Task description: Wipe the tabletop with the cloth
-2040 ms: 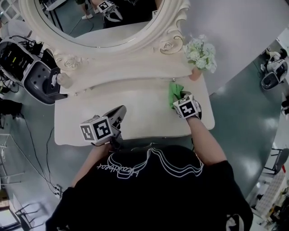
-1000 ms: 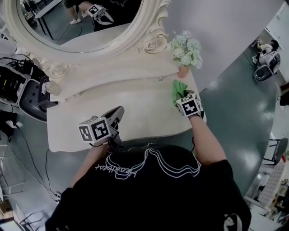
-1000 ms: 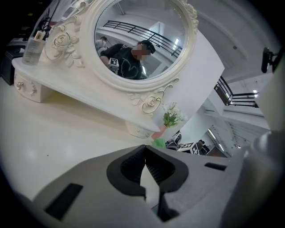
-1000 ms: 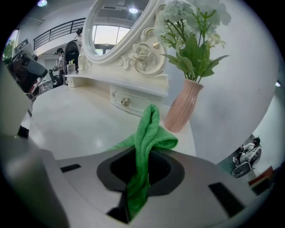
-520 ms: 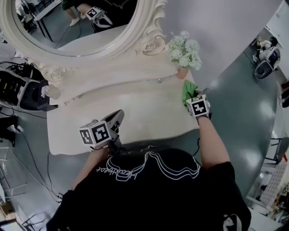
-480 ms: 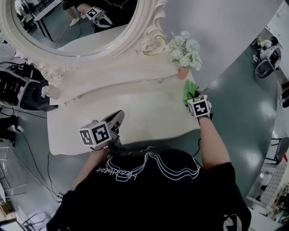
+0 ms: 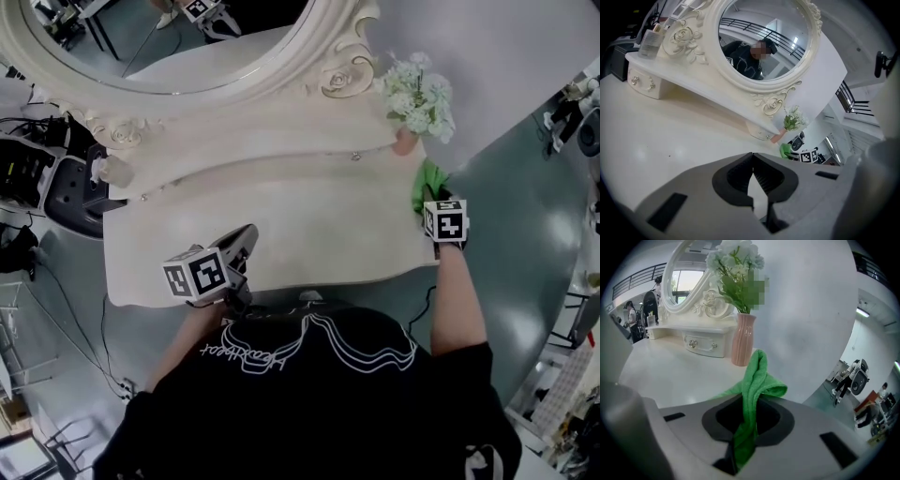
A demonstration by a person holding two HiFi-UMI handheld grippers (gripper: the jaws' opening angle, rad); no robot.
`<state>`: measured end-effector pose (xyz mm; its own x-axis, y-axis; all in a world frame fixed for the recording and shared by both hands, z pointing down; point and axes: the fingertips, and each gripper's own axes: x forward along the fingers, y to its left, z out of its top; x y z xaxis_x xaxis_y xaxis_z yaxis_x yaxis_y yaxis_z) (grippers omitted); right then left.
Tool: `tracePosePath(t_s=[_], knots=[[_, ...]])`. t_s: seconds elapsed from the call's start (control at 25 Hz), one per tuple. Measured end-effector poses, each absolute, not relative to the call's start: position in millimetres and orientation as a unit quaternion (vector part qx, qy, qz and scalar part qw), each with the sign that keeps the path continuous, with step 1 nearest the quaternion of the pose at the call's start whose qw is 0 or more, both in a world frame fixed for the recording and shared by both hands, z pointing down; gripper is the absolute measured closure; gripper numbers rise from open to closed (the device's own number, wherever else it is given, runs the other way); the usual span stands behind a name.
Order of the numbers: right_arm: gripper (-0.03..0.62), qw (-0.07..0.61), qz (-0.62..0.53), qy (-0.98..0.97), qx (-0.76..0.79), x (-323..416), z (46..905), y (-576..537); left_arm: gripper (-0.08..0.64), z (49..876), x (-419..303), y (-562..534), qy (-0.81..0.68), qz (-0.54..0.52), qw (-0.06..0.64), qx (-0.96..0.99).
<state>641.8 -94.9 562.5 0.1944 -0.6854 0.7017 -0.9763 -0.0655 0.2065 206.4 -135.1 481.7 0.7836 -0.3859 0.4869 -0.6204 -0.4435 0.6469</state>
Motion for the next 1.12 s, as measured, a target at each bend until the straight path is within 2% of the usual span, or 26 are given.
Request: tracePosePath(t_s=[0.2, 0.4, 0.6, 0.8, 1.12], knots=[[0.54, 0.33, 0.215, -0.582, 0.712, 631.9, 554.7, -94.1, 0.555, 476.1, 184.4, -141.8, -0.303, 0.14, 0.421, 0.843], [0.54, 0.283, 0.214, -0.625, 0.696, 555.1, 536.5, -93.8, 0.557, 473.0, 145.9, -150.9, -0.312, 0.124, 0.429, 0.839], [0.54, 0.227, 0.233, -0.7, 0.636, 429.8, 508.7, -109.8, 0.556, 458.6, 92.1, -156.2, -0.316, 0.109, 0.427, 0.84], [0.54, 0.172, 0.259, -0.779, 0.545, 273.4, 484.3, -135.9, 0.556, 450.3, 4.6, -165.3, -0.352, 0.078, 0.431, 0.827], [0.54, 0.168, 0.271, -0.864, 0.389, 44.7, 484.3, -148.0, 0.555, 466.6, -158.9, -148.7, -0.434, 0.053, 0.436, 0.786]])
